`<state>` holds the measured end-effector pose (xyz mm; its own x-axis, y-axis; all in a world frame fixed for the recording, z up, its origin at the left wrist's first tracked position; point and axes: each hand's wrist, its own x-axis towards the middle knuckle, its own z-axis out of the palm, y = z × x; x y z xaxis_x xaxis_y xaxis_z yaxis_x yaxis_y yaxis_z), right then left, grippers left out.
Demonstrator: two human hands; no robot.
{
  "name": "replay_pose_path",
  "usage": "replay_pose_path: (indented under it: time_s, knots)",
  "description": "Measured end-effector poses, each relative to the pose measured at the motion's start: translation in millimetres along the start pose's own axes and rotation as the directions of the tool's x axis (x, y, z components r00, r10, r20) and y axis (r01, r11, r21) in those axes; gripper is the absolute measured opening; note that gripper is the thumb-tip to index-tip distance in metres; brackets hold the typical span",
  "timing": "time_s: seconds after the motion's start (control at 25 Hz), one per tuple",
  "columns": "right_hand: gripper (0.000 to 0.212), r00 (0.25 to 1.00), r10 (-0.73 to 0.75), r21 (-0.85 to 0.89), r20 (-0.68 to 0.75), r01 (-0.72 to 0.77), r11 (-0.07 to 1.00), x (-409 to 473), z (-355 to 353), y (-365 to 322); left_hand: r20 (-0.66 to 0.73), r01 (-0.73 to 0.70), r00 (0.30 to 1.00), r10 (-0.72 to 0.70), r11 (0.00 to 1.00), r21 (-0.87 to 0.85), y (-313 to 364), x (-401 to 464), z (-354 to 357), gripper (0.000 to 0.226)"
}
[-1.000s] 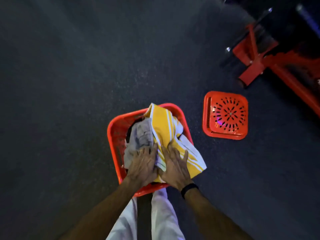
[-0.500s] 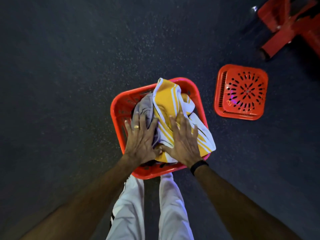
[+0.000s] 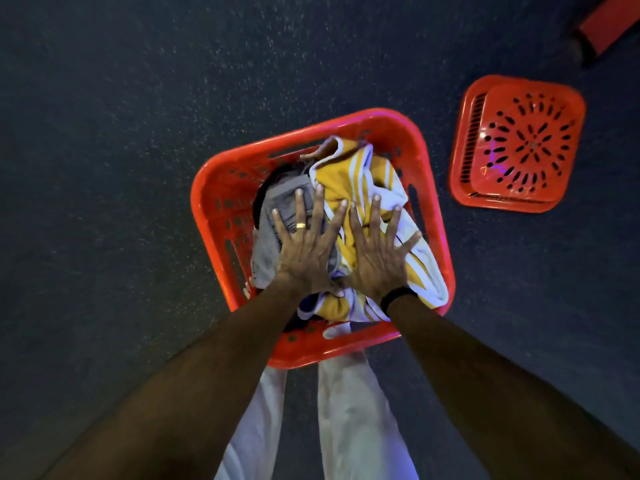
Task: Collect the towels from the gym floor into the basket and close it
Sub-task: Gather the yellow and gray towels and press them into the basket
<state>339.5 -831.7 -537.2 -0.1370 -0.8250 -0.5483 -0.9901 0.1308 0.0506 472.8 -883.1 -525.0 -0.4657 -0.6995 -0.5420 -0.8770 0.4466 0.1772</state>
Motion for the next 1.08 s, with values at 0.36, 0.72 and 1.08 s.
replay_pose_path:
  time_s: [0.36, 0.72, 1.08]
  knots:
    - [0.097, 0.989, -0.017, -0.043, -0.148, 0.011, 0.999, 56.3, 99.7, -5.3, 0.018, -0.006, 1.000, 0.006, 1.000, -0.015, -18.0, 56.2, 85.9, 0.140]
    - [0.137, 1.000, -0.016, -0.015, -0.021, 0.015, 1.000, 53.6, 87.6, -4.6, 0.019, -0.037, 0.999, 0.037, 0.999, 0.004, -18.0, 49.7, 73.0, 0.143]
    - [0.109, 0.970, -0.078, 0.194, 0.230, 0.033, 0.981, -43.2, -82.0, -9.0, 0.163, -0.017, 0.986, 0.034, 0.995, -0.102, -32.0, -53.9, -81.2, 0.112]
